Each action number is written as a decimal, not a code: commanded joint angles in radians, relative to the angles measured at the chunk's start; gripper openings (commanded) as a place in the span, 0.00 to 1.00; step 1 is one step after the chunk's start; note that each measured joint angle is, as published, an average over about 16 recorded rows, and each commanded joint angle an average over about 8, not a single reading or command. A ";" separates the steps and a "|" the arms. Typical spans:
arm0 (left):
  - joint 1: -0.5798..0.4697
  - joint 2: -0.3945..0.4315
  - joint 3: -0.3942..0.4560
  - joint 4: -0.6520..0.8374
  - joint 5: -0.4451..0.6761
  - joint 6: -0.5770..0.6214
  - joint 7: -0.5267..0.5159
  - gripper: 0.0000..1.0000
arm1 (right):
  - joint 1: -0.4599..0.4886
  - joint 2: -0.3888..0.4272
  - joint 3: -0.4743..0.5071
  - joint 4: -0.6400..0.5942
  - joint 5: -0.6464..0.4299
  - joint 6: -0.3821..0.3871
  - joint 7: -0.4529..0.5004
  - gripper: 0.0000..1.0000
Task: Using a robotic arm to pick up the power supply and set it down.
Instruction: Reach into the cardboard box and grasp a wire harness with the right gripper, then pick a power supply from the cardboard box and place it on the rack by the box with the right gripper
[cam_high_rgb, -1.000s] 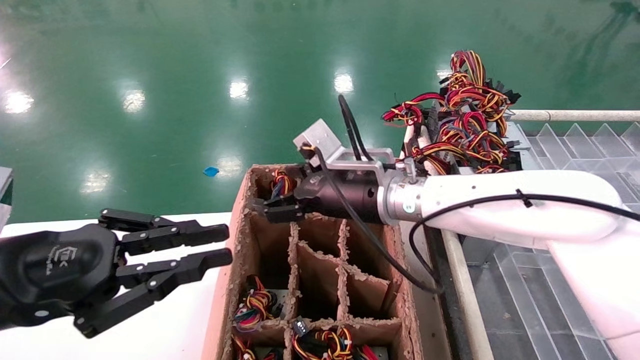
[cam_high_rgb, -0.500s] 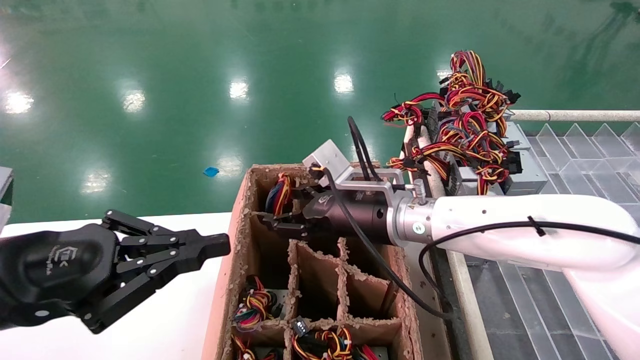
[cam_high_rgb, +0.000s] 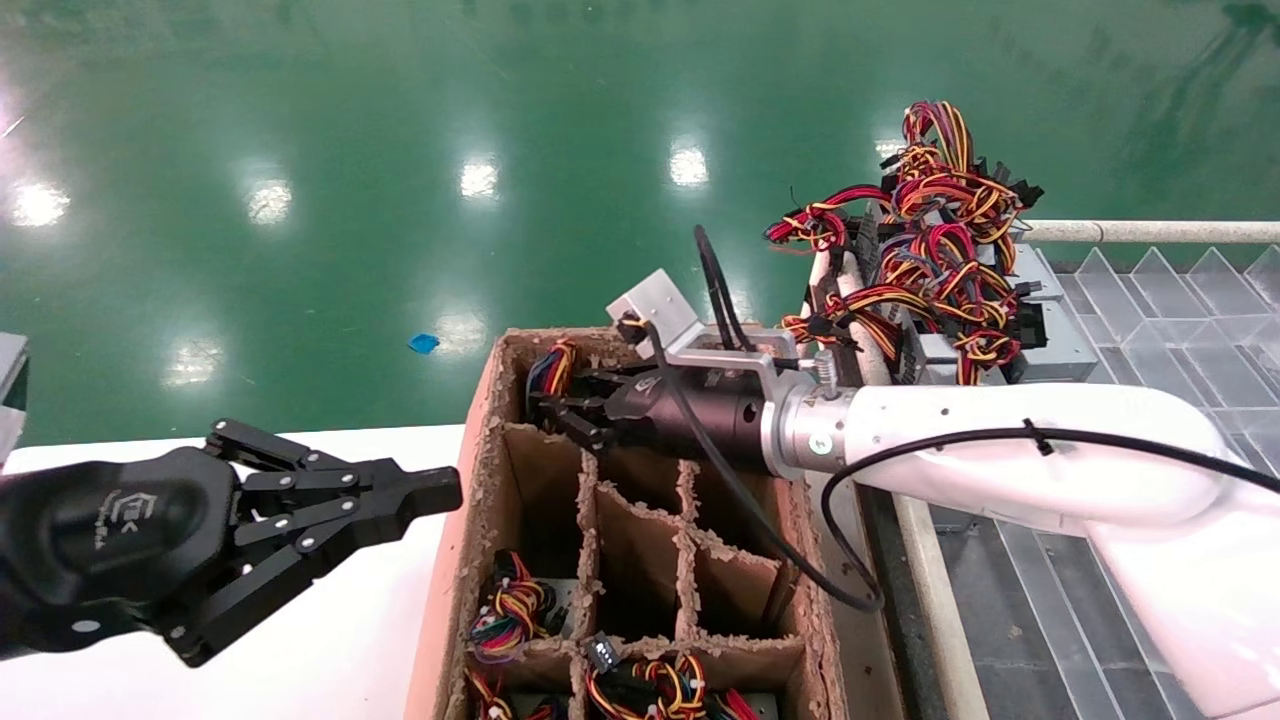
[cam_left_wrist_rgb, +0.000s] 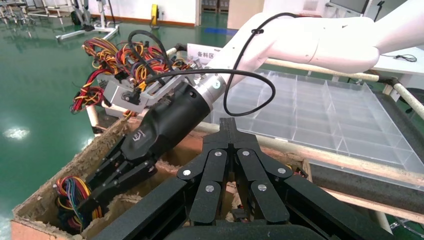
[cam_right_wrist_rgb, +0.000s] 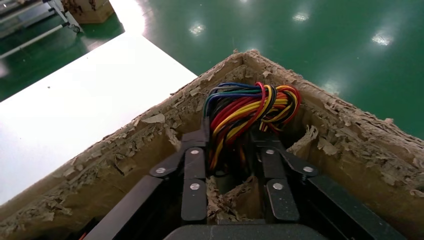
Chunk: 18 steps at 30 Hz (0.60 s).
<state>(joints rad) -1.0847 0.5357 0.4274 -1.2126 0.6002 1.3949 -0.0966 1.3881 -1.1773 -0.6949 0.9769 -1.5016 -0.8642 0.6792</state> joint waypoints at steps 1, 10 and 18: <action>0.000 0.000 0.000 0.000 0.000 0.000 0.000 0.00 | -0.001 0.000 0.005 -0.006 0.009 -0.001 -0.008 0.00; 0.000 0.000 0.000 0.000 0.000 0.000 0.000 0.00 | -0.016 0.032 0.032 0.032 0.058 -0.022 -0.024 0.00; 0.000 0.000 0.000 0.000 0.000 0.000 0.000 0.00 | -0.007 0.091 0.094 0.141 0.153 -0.062 -0.051 0.00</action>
<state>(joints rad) -1.0847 0.5357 0.4274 -1.2126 0.6002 1.3949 -0.0966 1.3839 -1.0854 -0.5981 1.1178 -1.3468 -0.9279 0.6244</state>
